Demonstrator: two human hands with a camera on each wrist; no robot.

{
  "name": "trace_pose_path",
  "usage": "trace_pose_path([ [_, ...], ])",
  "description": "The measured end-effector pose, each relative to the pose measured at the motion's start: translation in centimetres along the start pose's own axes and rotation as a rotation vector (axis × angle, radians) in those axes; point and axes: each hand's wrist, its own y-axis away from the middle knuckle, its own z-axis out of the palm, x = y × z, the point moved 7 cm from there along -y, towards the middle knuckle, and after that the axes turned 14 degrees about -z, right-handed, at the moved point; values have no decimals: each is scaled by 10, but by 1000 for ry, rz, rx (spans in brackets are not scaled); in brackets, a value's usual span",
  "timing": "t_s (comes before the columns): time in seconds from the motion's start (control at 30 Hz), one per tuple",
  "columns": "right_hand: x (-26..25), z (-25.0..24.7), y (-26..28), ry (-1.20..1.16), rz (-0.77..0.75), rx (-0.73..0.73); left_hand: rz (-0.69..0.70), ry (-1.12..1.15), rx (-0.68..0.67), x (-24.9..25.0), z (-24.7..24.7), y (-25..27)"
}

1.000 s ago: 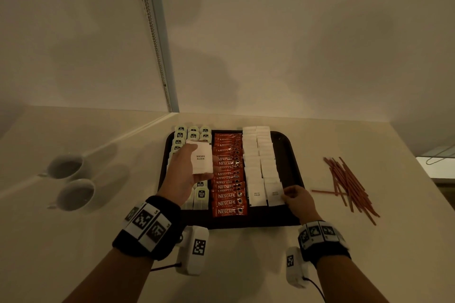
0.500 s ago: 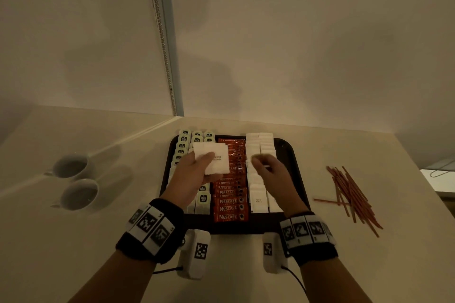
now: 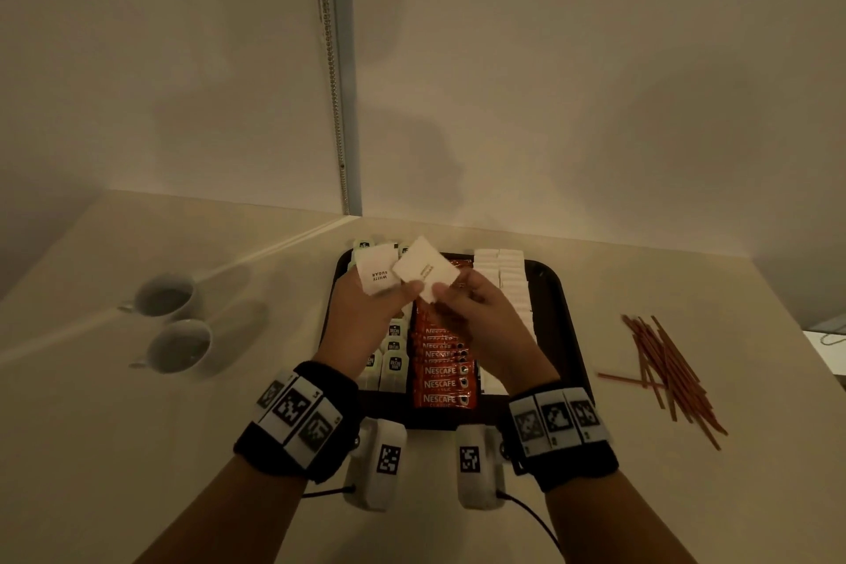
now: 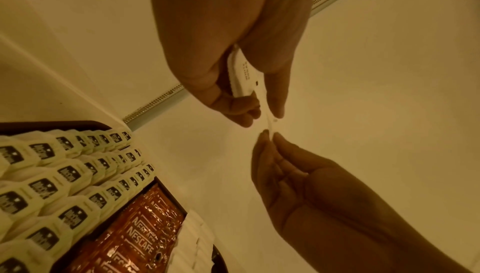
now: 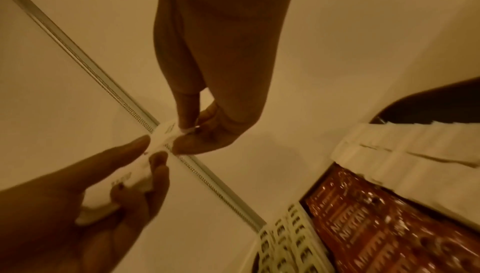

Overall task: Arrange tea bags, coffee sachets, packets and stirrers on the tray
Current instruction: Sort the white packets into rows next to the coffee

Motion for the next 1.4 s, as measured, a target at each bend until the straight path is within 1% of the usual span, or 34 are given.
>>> trace_pose_path([
  [0.07,6,5,6,87,17,-59,22,-18,35,4,-2,1],
  [0.13,8,7,10,141,8,-90,30,-35,42,6,-2,1],
  [0.27,-1,2,10,209,-78,-49,38,-63,21,9,-2,3],
  [0.37,-9,-2,9,254,-142,-35,15,-60,-10,8,0,2],
  [0.47,-14,-6,7,312,-180,-34,-3,-92,-10,5,4,1],
  [0.57,-16,-15,7,324,-178,-35,-54,-88,-31,-1,8,1],
  [0.67,-16,-45,10,373,-198,34,-158,12,-41,-11,5,-2],
  [0.77,3,-90,17,540,-117,131,-210,84,-49,-16,-2,-2],
  [0.83,24,-117,25,677,-21,166,-220,108,-59,-17,-5,-2],
  [0.9,44,-139,36,757,74,202,-231,126,-57,-18,-7,-2],
  [1.0,74,-157,49,818,206,228,-240,114,-52,-20,-7,-5],
  [1.07,88,-163,54,847,264,235,-245,117,-54,-21,-7,-5],
  [1.2,101,-163,53,883,302,227,-251,118,-64,-22,-6,-5],
  [1.4,104,-162,49,1025,277,255,-260,103,-55,-24,-7,-7],
])
